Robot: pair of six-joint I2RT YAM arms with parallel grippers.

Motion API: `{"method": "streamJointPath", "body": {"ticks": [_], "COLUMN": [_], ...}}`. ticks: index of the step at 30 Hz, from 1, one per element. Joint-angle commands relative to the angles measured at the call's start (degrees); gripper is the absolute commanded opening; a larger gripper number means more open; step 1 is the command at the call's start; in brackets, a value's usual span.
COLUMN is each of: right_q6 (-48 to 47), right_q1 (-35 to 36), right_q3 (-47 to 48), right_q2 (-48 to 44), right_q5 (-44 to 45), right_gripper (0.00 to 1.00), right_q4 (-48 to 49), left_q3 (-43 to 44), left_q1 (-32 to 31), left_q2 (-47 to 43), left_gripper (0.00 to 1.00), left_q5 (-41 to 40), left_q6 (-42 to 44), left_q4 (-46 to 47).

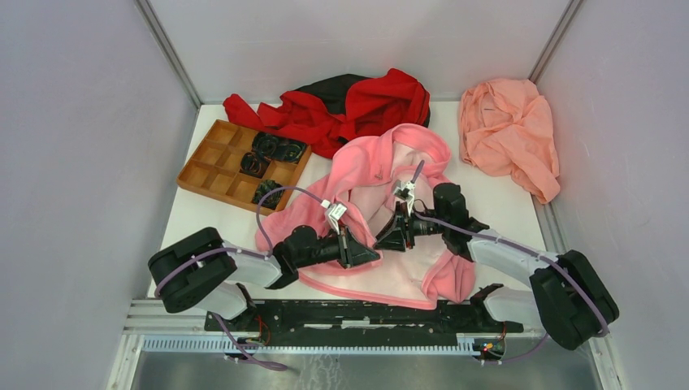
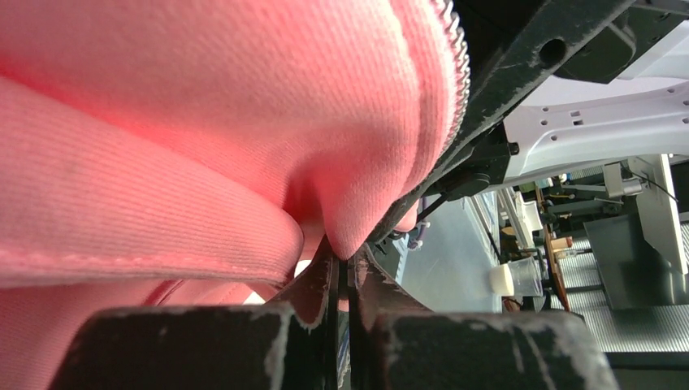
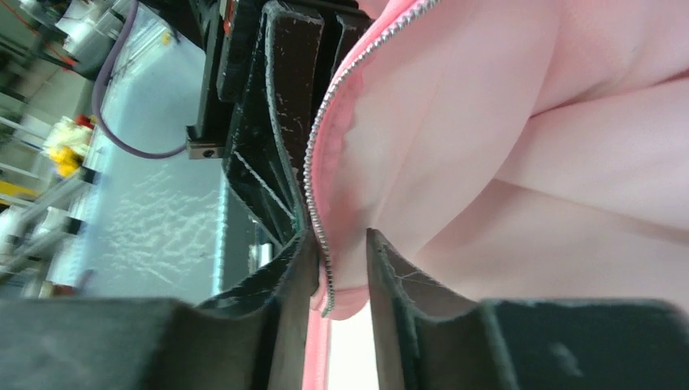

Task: Zip up the jacket
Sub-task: Pick up the jacket from the center of the board.

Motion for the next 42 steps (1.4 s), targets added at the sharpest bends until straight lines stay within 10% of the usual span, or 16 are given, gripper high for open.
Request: {"method": "streamJointPath", "body": {"ticks": [1,4,11,34,42], "right_q6": [-16.6,-27.9,-47.5,-78.5,-78.4], "right_q1": [-0.9,-5.4,-15.6,-51.6,-52.7], "right_q3": [6.3,9.5,14.3,42.1,42.3], "right_q2": [-4.0,-6.5,-13.0,2.2,7.0], "right_q5": [2.4,0.9,1.6,6.3,13.6], "right_gripper": [0.5,0.75,0.98,0.98,0.98], "right_q4": [-13.3,-24.3,-44.8,-96.4,-93.5], "left_q3": [-1.6,-3.4,-5.0,-6.9,-7.8], "left_q1": [0.2,0.2,0.1,0.2,0.2], "left_q2": [-1.0,-2.4,-6.1,-20.3,-22.6], "left_gripper": [0.02,0.02,0.02,0.02,0.02], "left_q5": [0.0,-0.8,-1.4,-3.8,-4.6], "left_q6": [1.1,1.6,3.9,6.8,7.4], "left_q4": [5.8,7.8,6.8,-2.3,-4.2]}}
